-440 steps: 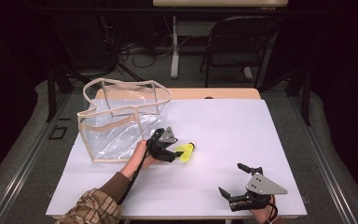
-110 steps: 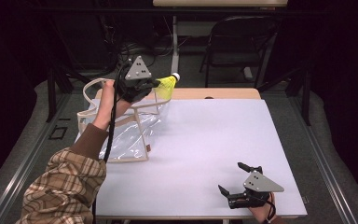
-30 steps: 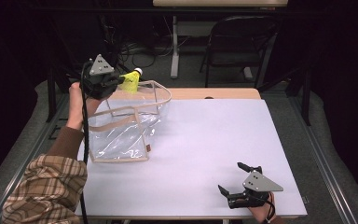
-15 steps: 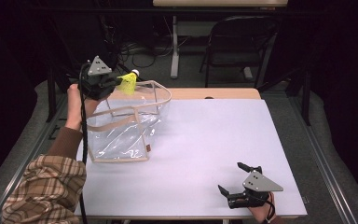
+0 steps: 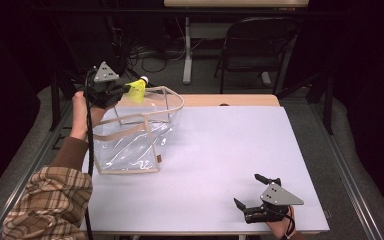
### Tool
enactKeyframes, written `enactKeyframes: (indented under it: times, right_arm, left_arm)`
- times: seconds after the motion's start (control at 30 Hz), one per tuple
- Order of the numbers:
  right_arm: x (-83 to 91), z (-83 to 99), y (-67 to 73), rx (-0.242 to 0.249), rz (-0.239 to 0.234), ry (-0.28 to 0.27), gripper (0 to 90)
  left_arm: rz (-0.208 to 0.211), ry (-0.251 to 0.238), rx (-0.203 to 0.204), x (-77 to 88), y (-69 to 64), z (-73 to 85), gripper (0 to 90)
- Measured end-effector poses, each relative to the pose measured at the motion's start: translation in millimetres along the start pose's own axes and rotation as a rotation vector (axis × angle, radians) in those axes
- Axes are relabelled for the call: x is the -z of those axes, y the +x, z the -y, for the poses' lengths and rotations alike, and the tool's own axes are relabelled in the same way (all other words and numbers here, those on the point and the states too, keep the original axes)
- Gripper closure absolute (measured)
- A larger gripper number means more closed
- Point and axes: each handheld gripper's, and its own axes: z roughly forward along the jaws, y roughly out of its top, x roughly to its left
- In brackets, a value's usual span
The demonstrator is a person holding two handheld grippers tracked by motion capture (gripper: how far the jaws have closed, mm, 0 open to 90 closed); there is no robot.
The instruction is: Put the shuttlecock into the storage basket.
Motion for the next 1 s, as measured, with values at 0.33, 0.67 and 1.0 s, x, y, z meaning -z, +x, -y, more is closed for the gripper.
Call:
enactKeyframes:
  times: [0.33,0.67,1.0]
  right_arm:
    - [1.4,-0.8,0.4,0.001,-0.002,-0.004,0.0]
    - [0.3,-0.4,-0.2,-0.002,-0.001,0.004,0.0]
    - [-0.2,-0.4,0.4,0.0,-0.001,0.003,0.0]
  left_arm:
    - [-0.009,0.011,-0.005,-1.2,0.8,2.0,89.2]
    - [-0.002,0.014,-0.003,-0.8,3.9,5.5,89.2]
    - [0.005,0.043,-0.009,-5.3,3.4,14.9,89.1]
